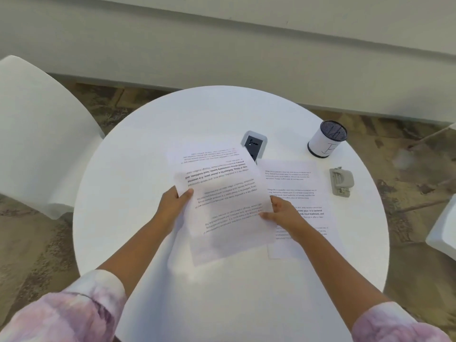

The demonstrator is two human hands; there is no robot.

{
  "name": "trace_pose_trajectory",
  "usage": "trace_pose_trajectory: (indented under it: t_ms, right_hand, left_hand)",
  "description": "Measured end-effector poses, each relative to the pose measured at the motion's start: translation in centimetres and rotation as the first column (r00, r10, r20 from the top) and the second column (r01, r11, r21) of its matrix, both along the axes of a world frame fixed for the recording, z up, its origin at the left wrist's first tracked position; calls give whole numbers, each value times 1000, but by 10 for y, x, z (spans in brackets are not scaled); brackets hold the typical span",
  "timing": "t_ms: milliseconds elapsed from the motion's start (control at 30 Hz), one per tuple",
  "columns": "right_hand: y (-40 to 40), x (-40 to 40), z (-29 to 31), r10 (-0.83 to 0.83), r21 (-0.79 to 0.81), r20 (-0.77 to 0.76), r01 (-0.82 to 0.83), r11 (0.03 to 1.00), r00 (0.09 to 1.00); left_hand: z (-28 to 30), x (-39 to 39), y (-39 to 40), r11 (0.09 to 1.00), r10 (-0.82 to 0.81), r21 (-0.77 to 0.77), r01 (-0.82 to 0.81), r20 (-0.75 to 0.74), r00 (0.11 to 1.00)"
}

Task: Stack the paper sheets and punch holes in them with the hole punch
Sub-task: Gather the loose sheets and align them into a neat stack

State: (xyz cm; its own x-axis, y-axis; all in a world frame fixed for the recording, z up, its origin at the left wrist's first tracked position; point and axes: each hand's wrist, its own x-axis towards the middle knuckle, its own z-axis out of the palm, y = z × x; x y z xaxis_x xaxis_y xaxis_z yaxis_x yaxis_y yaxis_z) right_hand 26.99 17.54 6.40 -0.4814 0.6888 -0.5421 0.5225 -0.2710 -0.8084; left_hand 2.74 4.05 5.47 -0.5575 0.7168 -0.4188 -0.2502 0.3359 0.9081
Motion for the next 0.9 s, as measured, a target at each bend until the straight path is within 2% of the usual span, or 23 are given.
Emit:
trace_pose_trajectory:
  t_ms: [200,300,500,600,733,900]
  right_hand:
    - [24,-18,31,-203,-25,-198,202,979,959]
    - [36,-27,50,-225,50,-280,248,967,933]
    - [38,-37,71,-143,297,-258,219,929,955]
    - [34,-37,73,-157,329,-311,261,907,937]
    - [25,-43,72,-204,384,-342,334,861,917]
    - [17,-48,70,-210,402,-378,364,840,902]
  left_hand:
    - [36,-10,27,980,-125,154,129,-34,992]
    - [56,-18,38,967,-136,205,152,-91,986]
    - [84,-20,50,958,-123,236,163,-177,977]
    - [88,-13,50,956,-131,227,184,-231,964]
    - [88,-3,51,962,-47,245,119,-280,959]
    - [87,10,52,968,-19,232,99,-323,946]
